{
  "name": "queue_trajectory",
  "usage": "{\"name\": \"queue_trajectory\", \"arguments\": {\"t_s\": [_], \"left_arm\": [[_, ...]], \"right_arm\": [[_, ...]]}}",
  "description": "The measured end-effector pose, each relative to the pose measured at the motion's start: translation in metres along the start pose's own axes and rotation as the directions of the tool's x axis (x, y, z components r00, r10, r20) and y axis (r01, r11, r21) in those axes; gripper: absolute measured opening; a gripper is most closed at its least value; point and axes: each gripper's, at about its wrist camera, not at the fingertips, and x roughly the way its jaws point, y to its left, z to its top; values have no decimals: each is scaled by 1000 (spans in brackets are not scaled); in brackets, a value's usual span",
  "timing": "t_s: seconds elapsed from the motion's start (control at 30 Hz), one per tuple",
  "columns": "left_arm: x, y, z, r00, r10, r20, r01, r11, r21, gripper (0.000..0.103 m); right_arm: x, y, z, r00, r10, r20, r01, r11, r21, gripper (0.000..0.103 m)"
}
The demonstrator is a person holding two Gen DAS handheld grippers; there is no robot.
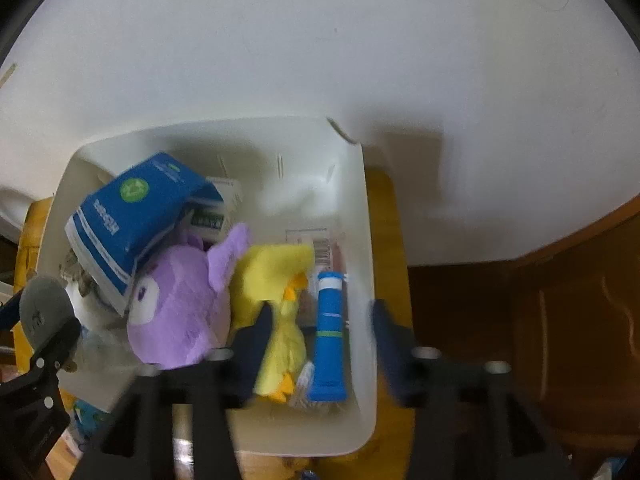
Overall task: Organize objects
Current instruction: 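Open both tools to drop the speaker and tube into the tray, then withdraw both open tools from the tray back over the table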
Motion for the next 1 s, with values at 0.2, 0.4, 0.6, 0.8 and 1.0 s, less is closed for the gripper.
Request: {"name": "queue_trajectory", "arguments": {"t_s": [0.2, 0.4, 0.6, 0.8, 1.0], "left_arm": [[-10, 11, -3, 1000, 17, 26, -17, 1000, -23, 81], [-29, 12, -8, 998, 25, 58, -24, 1000, -18, 81], [-61, 16, -21, 996, 10, 91, -9, 1000, -13, 81], [-103, 9, -38, 991, -12, 136, 10, 1000, 20, 81], [-154, -11, -59, 979, -58, 198, 41, 995, 89, 81]], "right_arm": [[-28, 7, -8, 994, 32, 101, -30, 999, -24, 65], [-69, 2, -24, 979, 74, 191, -72, 997, -21, 65], [-95, -3, -42, 972, 72, 224, -67, 997, -32, 65], [-127, -7, -72, 963, 87, 254, -81, 996, -36, 65], [-166, -16, -102, 951, 91, 295, -89, 996, -21, 65]]}}
